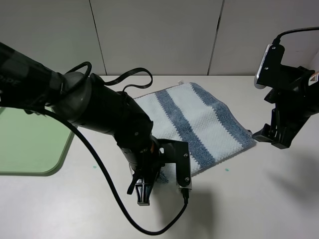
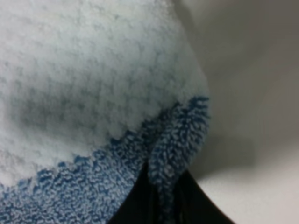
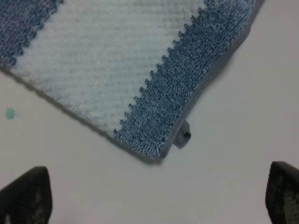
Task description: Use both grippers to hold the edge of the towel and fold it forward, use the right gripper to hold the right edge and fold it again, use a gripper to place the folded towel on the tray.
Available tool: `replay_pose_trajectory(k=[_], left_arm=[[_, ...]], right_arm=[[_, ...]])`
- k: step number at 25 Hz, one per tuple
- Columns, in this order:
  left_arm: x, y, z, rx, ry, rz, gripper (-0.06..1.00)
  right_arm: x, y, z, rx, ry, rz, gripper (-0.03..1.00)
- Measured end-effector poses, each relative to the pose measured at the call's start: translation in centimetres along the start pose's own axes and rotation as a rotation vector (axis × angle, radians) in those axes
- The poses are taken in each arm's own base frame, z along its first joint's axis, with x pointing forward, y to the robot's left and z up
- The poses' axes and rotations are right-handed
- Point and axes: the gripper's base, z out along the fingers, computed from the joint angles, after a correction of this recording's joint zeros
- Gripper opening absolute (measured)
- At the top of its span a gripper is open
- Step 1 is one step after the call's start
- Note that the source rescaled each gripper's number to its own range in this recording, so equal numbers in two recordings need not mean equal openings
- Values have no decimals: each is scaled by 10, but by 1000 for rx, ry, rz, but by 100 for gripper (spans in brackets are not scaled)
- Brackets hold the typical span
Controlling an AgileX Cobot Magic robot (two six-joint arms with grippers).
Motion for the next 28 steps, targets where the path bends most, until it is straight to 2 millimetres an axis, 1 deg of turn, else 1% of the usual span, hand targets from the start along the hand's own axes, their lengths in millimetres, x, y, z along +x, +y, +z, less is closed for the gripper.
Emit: replay_pose_trajectory(k=[6,11,19,21,28], left_arm=[[0,0,0,0,0,0,1],[0,0,0,0,0,0,1],[0,0,0,0,0,0,1],[0,0,0,-1,-2,0,1],[0,0,0,-3,-4,-1,1]], right_arm=[[1,0,0,-1,10,-13,100],[3,0,0,-2,32,-84,100],[5,-1,2,0,57,-397,100],[7,-2,7,-8,83,-452,100],[15,0,38,-92,168,-563,100]])
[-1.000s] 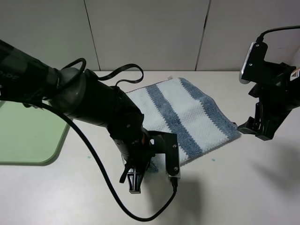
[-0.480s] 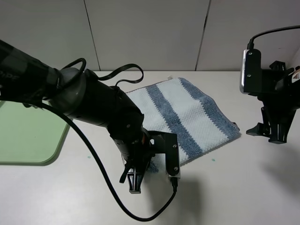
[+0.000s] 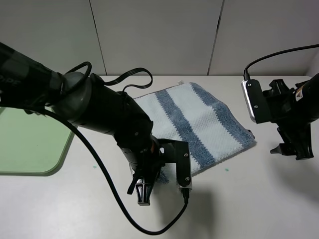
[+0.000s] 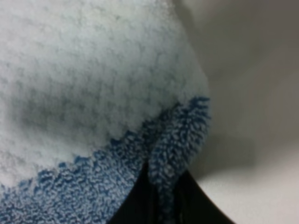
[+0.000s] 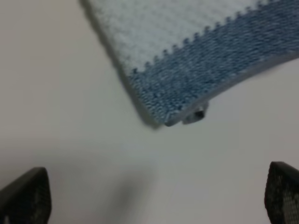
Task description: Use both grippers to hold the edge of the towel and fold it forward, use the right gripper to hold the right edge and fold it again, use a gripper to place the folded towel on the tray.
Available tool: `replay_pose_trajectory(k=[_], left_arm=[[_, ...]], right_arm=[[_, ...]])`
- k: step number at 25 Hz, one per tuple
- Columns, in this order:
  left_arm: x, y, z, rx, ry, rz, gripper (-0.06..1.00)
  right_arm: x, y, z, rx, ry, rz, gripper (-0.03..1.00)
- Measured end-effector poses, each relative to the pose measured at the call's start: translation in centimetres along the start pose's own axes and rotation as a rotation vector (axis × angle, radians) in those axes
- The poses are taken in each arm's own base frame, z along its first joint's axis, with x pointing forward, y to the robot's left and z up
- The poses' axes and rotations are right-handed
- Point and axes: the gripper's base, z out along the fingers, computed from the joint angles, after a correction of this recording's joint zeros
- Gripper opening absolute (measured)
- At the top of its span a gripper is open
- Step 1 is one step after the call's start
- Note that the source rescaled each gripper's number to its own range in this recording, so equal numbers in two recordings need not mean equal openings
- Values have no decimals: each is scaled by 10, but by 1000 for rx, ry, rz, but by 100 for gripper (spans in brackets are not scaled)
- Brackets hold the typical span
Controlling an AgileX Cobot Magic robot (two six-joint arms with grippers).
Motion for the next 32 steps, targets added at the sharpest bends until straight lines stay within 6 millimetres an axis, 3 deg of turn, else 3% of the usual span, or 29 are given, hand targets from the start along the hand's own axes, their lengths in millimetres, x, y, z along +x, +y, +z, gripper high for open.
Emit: replay_pose_trajectory(k=[19,32], left_arm=[[0,0,0,-2,-5,-3,1],[0,0,0,-2,-5,-3,1]], right_arm=[[-9,2,76,-38,-19,-148,100],[-12,-3,88,-3,-39,-188,100]])
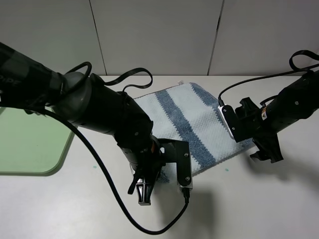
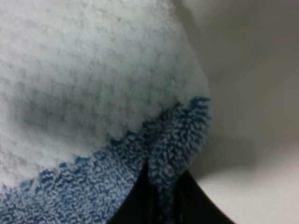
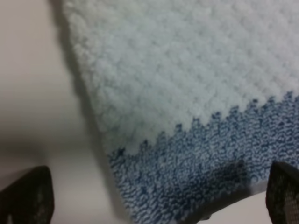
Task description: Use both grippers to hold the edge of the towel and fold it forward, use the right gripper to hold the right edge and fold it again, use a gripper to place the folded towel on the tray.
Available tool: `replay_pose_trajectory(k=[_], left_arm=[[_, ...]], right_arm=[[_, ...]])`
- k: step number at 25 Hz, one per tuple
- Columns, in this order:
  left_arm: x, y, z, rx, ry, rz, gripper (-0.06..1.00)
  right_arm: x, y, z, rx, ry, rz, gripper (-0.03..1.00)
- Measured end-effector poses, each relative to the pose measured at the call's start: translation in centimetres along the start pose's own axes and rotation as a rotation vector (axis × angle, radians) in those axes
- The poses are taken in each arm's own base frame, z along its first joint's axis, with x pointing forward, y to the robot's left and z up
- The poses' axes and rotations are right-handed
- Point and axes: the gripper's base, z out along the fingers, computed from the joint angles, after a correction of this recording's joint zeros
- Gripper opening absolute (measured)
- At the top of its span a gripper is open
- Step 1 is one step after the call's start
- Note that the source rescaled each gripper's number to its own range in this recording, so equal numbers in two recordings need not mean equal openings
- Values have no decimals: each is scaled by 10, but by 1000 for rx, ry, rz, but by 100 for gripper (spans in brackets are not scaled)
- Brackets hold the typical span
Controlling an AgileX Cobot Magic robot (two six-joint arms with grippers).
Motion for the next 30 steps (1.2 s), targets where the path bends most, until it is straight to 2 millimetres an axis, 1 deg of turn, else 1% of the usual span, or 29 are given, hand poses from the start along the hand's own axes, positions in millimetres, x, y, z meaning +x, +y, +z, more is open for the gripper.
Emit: replay_pose_trajectory(k=[6,16,20,23,26,28,30], left_arm=[[0,0,0,0,0,0,1],[0,0,0,0,0,0,0],[0,0,0,0,0,0,0],[0,0,0,0,0,1,0],[0,0,0,0,0,1,0],[0,0,0,0,0,1,0],[0,0,0,0,0,1,0]], right_arm=[[0,-1,0,16,-5,-3,100],[-1,-2,1,25,-9,-4,84],[-1,-2,3,23,-11,-4,71],[-2,-2,4,28,-15,-5,56],[-2,-1,6,22,-16,-3,37],[-2,0,7,20,-16,-2,28],[-2,1,7,16,-16,-2,22]])
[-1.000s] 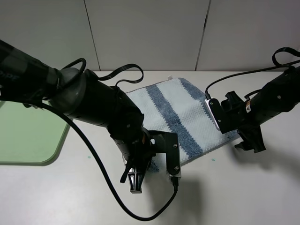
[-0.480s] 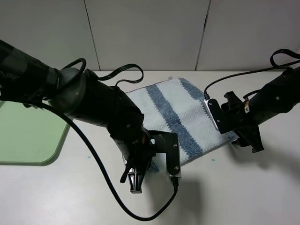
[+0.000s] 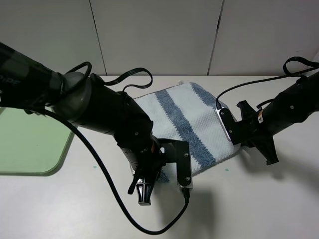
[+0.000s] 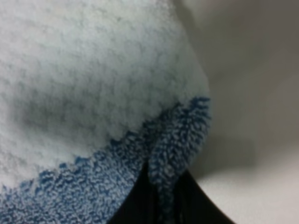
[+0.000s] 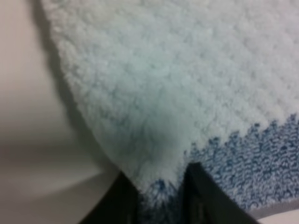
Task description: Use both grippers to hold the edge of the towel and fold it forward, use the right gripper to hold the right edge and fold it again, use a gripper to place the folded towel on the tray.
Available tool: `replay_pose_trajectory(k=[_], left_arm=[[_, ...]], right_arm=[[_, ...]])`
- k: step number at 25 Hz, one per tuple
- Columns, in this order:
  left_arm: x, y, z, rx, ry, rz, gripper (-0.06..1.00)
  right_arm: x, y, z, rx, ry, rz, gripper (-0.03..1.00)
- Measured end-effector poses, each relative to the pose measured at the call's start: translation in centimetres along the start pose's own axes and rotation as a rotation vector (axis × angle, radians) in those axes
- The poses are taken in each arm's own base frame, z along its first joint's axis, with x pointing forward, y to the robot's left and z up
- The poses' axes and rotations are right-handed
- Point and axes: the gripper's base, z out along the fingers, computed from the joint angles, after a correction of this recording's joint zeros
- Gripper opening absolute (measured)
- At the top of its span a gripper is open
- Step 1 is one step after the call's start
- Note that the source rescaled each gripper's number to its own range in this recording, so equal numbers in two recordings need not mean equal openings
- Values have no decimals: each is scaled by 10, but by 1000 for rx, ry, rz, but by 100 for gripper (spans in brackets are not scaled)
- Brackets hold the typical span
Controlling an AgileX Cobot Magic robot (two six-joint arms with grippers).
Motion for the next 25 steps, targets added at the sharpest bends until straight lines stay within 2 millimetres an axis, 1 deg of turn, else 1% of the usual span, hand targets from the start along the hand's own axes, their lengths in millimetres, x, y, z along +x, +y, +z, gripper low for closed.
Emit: replay_pose_trajectory(k=[4,7,8,25], left_arm=[[0,0,0,0,0,1,0],[0,0,0,0,0,2,0],[0,0,0,0,0,2,0],[0,0,0,0,0,3,0]], right_arm=[[0,0,0,0,0,1,15],[0,0,0,-1,0,1,3],[0,0,0,-1,0,2,0],[0,0,0,3,-4,23,0]])
